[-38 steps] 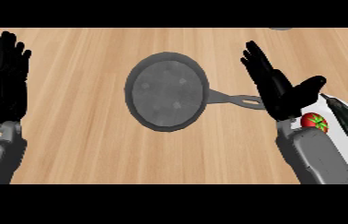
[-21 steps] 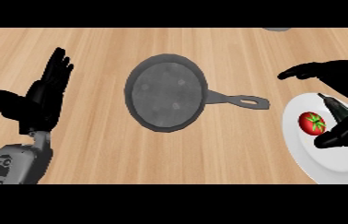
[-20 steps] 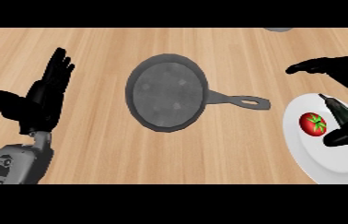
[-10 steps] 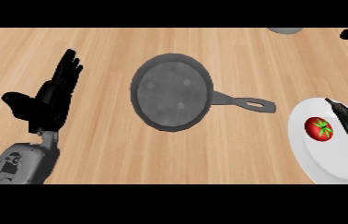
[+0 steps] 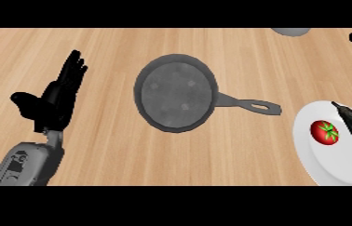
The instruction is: Pick the tomato from the plate and place it in the pan
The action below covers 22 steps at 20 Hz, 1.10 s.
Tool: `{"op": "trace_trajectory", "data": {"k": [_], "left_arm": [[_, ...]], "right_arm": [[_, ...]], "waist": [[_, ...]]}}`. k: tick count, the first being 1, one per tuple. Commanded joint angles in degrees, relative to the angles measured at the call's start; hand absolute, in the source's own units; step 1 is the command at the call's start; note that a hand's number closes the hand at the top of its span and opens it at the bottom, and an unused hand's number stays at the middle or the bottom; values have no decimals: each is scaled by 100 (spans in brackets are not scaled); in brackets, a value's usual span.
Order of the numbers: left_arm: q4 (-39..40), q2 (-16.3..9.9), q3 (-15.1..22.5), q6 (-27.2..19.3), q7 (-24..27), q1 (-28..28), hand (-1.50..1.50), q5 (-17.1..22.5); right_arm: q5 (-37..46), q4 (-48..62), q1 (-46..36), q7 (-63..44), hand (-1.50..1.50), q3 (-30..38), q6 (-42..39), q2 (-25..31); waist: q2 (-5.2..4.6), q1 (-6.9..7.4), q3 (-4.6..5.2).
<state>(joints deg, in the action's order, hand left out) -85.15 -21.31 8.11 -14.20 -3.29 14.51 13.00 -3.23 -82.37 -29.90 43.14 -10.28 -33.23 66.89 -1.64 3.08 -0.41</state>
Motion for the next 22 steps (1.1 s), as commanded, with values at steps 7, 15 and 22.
{"op": "trace_trajectory", "data": {"k": [7,15,22], "left_arm": [[160,50,-85,24,97,-36,0,13],[107,-34,-138,174,107,14,0,-3],[488,118,-143,208,222,177,0,-73]], "right_arm": [[544,-236,491,2289,-150,-1105,-505,503],[1262,622,497,2902,-150,-1585,413,788],[1935,1464,147,2973,-150,-2075,940,475]], "waist": [[79,-123,17],[87,-30,27],[61,-20,33]]}}
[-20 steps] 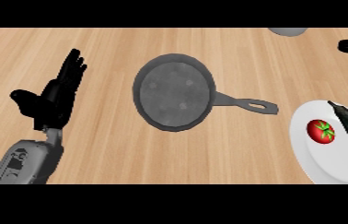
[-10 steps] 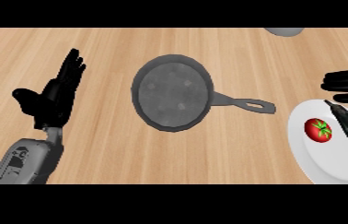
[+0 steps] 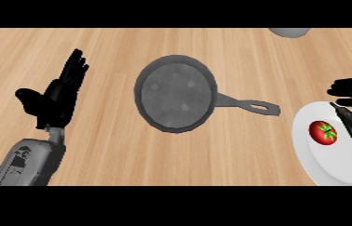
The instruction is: Pick the tomato from the plate and place it in the pan
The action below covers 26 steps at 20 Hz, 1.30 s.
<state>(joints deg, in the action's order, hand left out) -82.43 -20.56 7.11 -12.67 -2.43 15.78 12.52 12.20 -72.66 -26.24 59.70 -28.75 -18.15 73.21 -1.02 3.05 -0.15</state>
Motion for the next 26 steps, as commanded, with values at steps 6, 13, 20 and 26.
{"op": "trace_trajectory", "data": {"k": [6,13,20,26], "left_arm": [[226,123,-35,48,71,204,0,-47],[279,217,2,-56,-22,241,0,-186],[105,-103,-350,181,-157,150,0,-6],[-54,262,-151,-61,-43,-147,0,-282]], "right_arm": [[761,746,-569,1268,-150,-738,-378,-590],[1339,1066,-702,1491,-150,-1280,193,-864],[1768,1487,-970,1535,-150,-1475,695,-1107],[2480,2209,-1151,1342,-150,-1440,1365,-1593]], "waist": [[-7,24,8],[35,-91,6],[64,-134,9],[75,-178,9]]}}
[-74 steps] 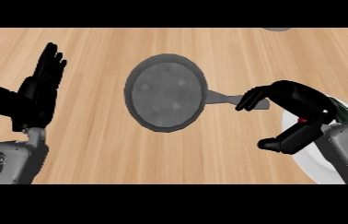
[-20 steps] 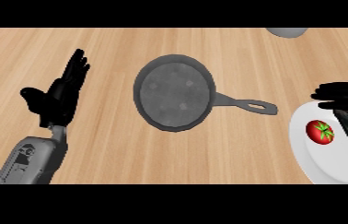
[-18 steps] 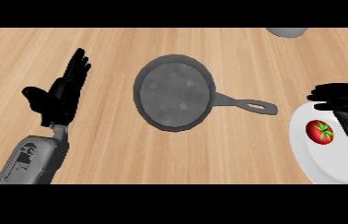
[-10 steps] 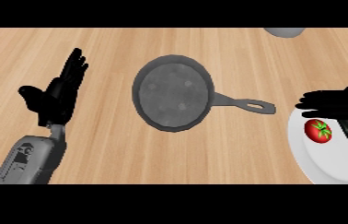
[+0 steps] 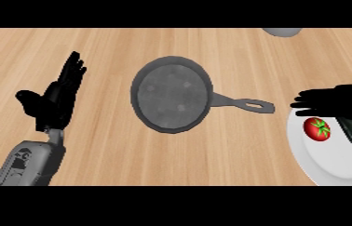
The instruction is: Pick the tomato from the plate and place it in the pan
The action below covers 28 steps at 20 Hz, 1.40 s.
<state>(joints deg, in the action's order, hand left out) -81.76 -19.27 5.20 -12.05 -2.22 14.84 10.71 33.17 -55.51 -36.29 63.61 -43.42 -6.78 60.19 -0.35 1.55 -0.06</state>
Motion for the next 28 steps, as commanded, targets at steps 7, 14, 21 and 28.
{"op": "trace_trajectory", "data": {"k": [7,14,21,28], "left_arm": [[-213,165,6,-27,51,-339,0,-196],[102,166,-263,96,33,-63,0,-204],[-9,-24,-492,421,-49,11,0,-96],[-67,64,-496,306,-211,21,0,-193]], "right_arm": [[761,566,82,658,-150,-65,434,-694],[1154,526,-55,660,-150,131,443,-666],[1740,1283,-351,609,-150,97,516,-1331],[2023,1108,126,1040,150,-174,1173,-1382]], "waist": [[19,-70,2],[31,-142,7],[18,-81,5],[28,-129,1]]}}
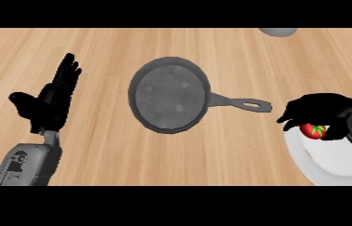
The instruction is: Pick the tomato from the plate and place it in the pan
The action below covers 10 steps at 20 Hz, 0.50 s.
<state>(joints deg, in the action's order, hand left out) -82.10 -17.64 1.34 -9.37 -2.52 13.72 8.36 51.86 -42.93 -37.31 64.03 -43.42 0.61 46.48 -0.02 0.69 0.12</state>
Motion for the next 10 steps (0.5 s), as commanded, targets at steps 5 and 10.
{"op": "trace_trajectory", "data": {"k": [5,10], "left_arm": [[22,110,-13,-67,-59,-8,0,-102],[113,243,43,20,270,-129,0,-166]], "right_arm": [[96,-159,288,1106,150,-17,591,72],[45,175,114,1185,150,124,608,-149]], "waist": [[-2,-44,-15],[-23,16,-16]]}}
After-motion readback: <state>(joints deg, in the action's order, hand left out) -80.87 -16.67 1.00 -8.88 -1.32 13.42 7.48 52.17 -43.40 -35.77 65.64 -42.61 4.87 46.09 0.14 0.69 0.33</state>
